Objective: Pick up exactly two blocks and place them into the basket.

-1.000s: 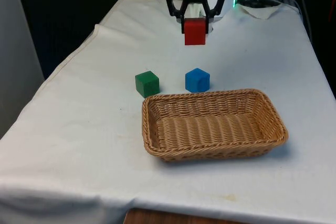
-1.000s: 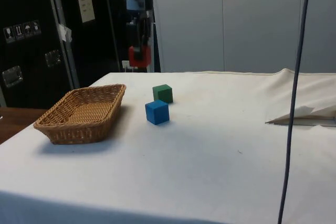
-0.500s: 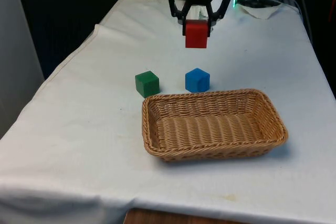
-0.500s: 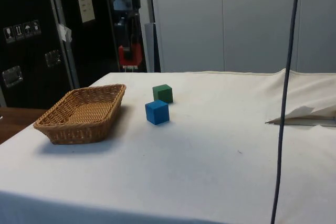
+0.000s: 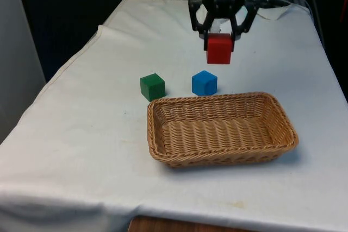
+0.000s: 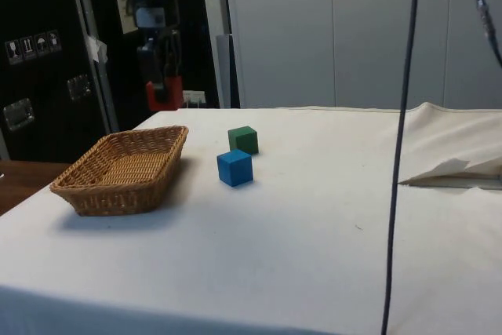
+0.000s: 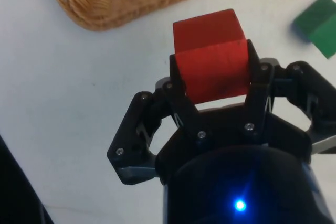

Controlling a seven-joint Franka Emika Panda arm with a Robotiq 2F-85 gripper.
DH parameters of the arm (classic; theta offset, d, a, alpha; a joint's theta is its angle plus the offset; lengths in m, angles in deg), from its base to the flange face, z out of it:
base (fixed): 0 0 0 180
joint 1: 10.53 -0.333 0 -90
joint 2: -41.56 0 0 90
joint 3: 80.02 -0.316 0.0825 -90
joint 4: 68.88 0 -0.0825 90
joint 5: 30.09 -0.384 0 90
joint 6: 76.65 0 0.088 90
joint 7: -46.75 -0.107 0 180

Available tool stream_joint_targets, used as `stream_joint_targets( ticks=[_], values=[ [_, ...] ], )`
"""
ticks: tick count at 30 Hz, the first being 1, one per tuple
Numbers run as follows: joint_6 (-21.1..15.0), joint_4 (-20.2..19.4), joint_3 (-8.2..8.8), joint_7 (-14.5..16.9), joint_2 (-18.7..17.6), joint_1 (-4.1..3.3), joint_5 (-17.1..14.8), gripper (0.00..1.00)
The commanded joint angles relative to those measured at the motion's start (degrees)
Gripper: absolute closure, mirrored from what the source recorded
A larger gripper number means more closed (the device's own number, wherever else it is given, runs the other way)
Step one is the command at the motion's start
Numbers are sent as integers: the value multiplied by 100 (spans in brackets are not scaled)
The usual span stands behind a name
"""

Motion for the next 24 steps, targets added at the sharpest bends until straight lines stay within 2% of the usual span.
stream_joint_targets(
  ticks=[1,6,7,8,13,14,15,17,23,24],
  values=[
    [86,160,-57,29,-149,23,-126,99],
    [149,619,-138,63,-590,34,-361,99],
    [74,550,-86,23,-539,0,-281,99],
    [166,705,-149,63,-670,34,-401,99],
    [206,1175,-189,97,-1100,40,-630,99],
    [126,1123,-138,57,-1077,0,-573,99],
    [206,1341,-201,92,-1255,40,-699,99],
    [212,1415,-206,92,-1324,40,-728,99],
    [206,1988,-252,63,-1868,40,-905,99],
    [143,1925,-206,57,-1828,0,-865,99]
  ],
)
